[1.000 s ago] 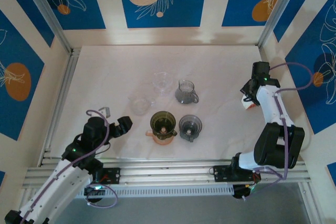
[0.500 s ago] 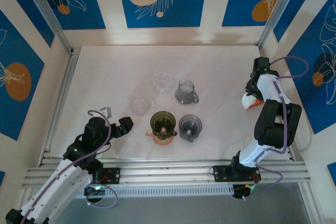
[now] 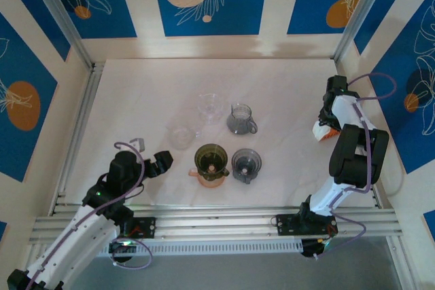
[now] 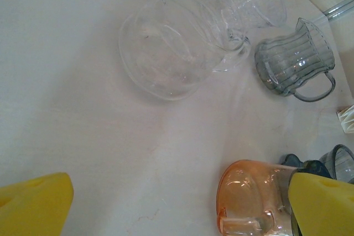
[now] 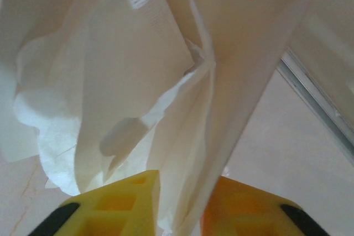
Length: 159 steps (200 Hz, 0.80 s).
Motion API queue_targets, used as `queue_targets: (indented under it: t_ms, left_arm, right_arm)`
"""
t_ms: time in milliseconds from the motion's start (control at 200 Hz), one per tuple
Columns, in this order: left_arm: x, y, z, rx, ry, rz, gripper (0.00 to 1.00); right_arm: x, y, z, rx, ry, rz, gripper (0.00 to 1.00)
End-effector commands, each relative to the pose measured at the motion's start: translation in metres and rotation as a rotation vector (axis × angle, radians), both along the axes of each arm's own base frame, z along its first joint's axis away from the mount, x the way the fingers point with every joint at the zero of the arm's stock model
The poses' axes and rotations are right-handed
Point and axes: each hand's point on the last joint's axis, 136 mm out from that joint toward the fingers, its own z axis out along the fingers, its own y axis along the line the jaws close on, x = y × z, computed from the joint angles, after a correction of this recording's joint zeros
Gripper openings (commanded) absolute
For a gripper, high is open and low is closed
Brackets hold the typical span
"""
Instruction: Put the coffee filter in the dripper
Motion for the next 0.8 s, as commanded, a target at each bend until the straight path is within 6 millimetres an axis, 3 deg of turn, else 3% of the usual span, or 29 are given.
queue_targets:
  t_ms: [0,190,330,465,605,790]
  left_arm:
    - [0.003,0.004,0.001,0.008,-0.016,0.016,1.00]
    - [0.003,0.004,0.000,0.008,-0.011,0.020,1.00]
    - [0.002,0.004,-0.001,0.011,-0.009,0.019,1.00]
    - [0.003,0.004,0.000,0.008,-0.011,0.021,1.00]
    - [0.003,0.004,0.001,0.009,-0.012,0.020,1.00]
    - [0.003,0.006,0.001,0.020,-0.002,0.026,1.00]
  right_arm:
    - [-0.001,-0.003,0.002,-0.023,0.008,0.010,0.17]
    - [0.009,0.009,0.004,-0.027,0.001,0.076,0.08]
    - [0.024,0.030,0.013,-0.043,-0.018,0.169,0.06]
    - [0.049,0.066,0.029,-0.054,-0.075,0.309,0.06]
    - [0.079,0.118,0.040,-0.037,-0.148,0.509,0.05]
    - [0.105,0.162,0.035,0.015,-0.176,0.679,0.05]
